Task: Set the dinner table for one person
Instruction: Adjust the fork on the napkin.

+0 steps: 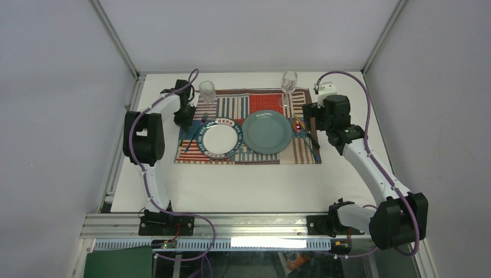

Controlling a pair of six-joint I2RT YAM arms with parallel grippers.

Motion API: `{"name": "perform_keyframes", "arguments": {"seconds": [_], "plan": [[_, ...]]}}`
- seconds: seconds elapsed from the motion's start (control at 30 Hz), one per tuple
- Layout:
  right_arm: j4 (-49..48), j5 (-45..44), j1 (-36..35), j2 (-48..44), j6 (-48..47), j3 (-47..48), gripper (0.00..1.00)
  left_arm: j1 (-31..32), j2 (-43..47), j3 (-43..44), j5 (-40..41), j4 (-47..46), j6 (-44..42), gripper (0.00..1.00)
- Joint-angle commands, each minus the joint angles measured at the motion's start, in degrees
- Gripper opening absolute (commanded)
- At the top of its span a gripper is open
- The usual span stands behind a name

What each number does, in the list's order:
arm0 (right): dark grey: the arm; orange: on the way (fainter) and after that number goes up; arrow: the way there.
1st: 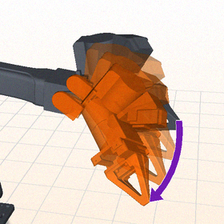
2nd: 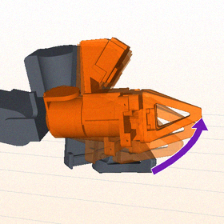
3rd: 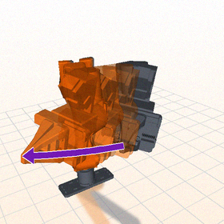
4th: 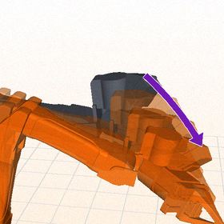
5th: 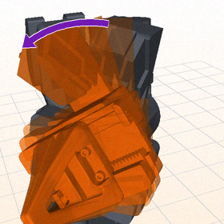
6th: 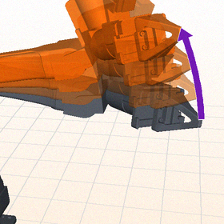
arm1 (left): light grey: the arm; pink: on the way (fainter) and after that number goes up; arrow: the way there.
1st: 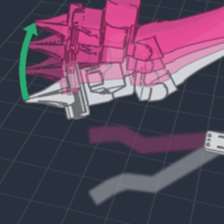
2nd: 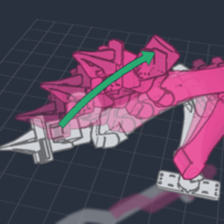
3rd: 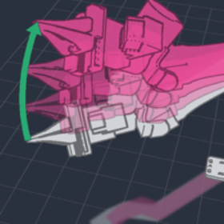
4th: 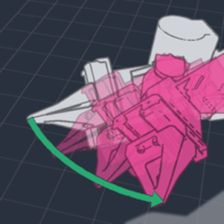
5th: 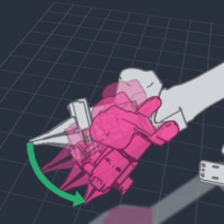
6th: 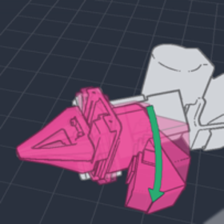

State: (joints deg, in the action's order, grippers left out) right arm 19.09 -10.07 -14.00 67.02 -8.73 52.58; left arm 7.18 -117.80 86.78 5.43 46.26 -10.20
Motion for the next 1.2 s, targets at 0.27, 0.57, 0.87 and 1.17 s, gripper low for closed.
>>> {"name": "perform_keyframes", "arguments": {"seconds": [0.27,0.57,0.87,1.17], "plan": [[-2.9,-0.1,0.3,-1.1,-0.3,0.4,1.00,3.6,7.4,-6.8,-3.0,-1.2,0.3,0.23],[-2.5,0.7,0.4,-1.9,0.1,0.2,1.00,5.3,13.7,-5.1,4.1,1.7,1.8,0.26],[-2.4,0.9,0.3,-1.9,0.5,0.4,1.00,6.7,17.4,0.5,5.4,6.1,-0.6,0.28],[-2.5,-0.3,0.4,-1.4,0.1,0.1,1.00,19.1,6.6,9.9,-4.2,8.1,-2.3,0.21]]}}
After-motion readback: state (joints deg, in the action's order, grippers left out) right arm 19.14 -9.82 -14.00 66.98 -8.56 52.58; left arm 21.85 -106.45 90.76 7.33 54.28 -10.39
